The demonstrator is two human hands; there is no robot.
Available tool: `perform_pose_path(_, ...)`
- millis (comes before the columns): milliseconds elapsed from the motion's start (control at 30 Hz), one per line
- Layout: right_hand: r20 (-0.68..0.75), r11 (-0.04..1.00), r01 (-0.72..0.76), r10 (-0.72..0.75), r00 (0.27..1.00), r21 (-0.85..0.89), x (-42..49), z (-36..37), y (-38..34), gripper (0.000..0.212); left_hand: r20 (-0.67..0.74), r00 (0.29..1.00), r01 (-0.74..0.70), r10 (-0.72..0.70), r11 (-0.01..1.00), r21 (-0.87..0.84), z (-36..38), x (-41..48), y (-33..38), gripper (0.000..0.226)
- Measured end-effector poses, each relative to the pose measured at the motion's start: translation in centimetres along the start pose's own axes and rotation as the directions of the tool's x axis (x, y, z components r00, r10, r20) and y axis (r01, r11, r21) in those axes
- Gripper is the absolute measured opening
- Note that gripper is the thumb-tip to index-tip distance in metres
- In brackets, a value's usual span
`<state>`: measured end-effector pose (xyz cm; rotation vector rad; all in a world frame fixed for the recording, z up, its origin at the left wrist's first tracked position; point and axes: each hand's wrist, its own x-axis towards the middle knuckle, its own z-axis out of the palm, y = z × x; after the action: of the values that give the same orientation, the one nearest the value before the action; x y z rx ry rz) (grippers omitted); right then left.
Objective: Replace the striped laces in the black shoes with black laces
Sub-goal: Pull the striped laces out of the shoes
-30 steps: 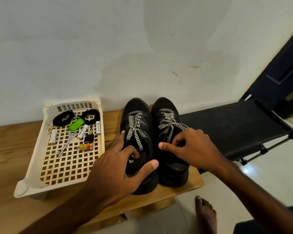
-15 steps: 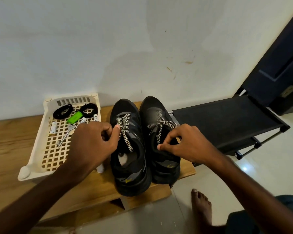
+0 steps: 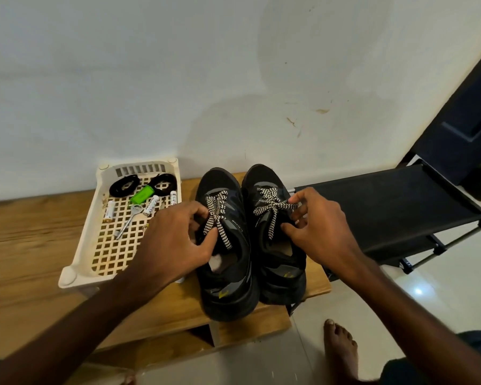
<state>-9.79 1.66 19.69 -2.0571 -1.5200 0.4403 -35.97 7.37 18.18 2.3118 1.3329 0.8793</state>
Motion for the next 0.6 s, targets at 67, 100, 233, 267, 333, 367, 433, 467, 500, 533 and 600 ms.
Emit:
perform_pose_path(67, -0.004, 1.000, -0.005, 0.005, 1.000, 0.018, -0.1, 0.1, -0.1, 0.054, -0.058, 0.998, -0.028, 0.031, 0.998, 0.052, 0.4, 0.0, 0.1, 0.031)
perform_pose_path(100, -0.009, 0.999, -0.008, 0.008, 1.000, 0.032, -0.2, 0.1, -0.1, 0.055, -0.083, 0.996, -0.029, 0.035, 0.997, 0.071, 0.6, 0.0, 0.2, 0.031)
perform_pose_path(233, -0.037, 0.997, -0.006, 0.009, 0.999, 0.078, 0.1, 0.2, -0.1, 0.059, -0.121, 0.993, 0.020, -0.012, 0.998, 0.066, 0.9, 0.4, 0.7, 0.035)
perform_pose_path(267, -0.037, 0.996, -0.004, 0.007, 0.999, 0.089, 0.2, 0.0, -0.1, 0.060, -0.120, 0.993, 0.029, -0.021, 0.998, 0.064, 0.9, 0.5, 0.7, 0.035)
perform_pose_path(333, -0.039, 0.994, 0.005, -0.001, 0.999, 0.108, 0.4, -0.2, 0.0, 0.061, -0.116, 0.993, 0.037, -0.031, 0.998, 0.052, 1.0, 0.6, 0.9, 0.035)
perform_pose_path(367, -0.040, 0.993, 0.013, -0.008, 0.999, 0.117, 0.4, -0.3, 0.0, 0.061, -0.112, 0.993, 0.038, -0.033, 0.998, 0.044, 1.0, 0.7, 0.9, 0.035)
perform_pose_path(433, -0.038, 0.992, 0.020, -0.015, 0.999, 0.123, 0.4, -0.4, 0.2, 0.060, -0.107, 0.994, 0.038, -0.034, 0.998, 0.041, 1.0, 0.9, 1.0, 0.031)
perform_pose_path(467, -0.036, 0.993, 0.022, -0.018, 0.999, 0.115, 0.3, -0.3, 0.2, 0.059, -0.108, 0.994, 0.040, -0.035, 0.998, 0.045, 0.9, 1.0, 1.1, 0.026)
perform_pose_path(500, -0.036, 0.994, 0.027, -0.024, 0.999, 0.103, 0.3, -0.3, 0.2, 0.056, -0.112, 0.993, 0.042, -0.036, 0.998, 0.049, 0.8, 1.2, 1.2, 0.022)
perform_pose_path(533, -0.036, 0.995, 0.035, -0.032, 0.999, 0.092, 0.3, -0.2, 0.3, 0.053, -0.123, 0.992, 0.044, -0.037, 0.997, 0.056, 0.7, 1.3, 1.3, 0.020)
perform_pose_path(600, -0.029, 0.996, 0.049, -0.047, 0.998, 0.070, 0.5, -0.3, 0.4, 0.049, -0.157, 0.986, 0.063, -0.050, 0.995, 0.079, 0.6, 1.7, 1.6, 0.022)
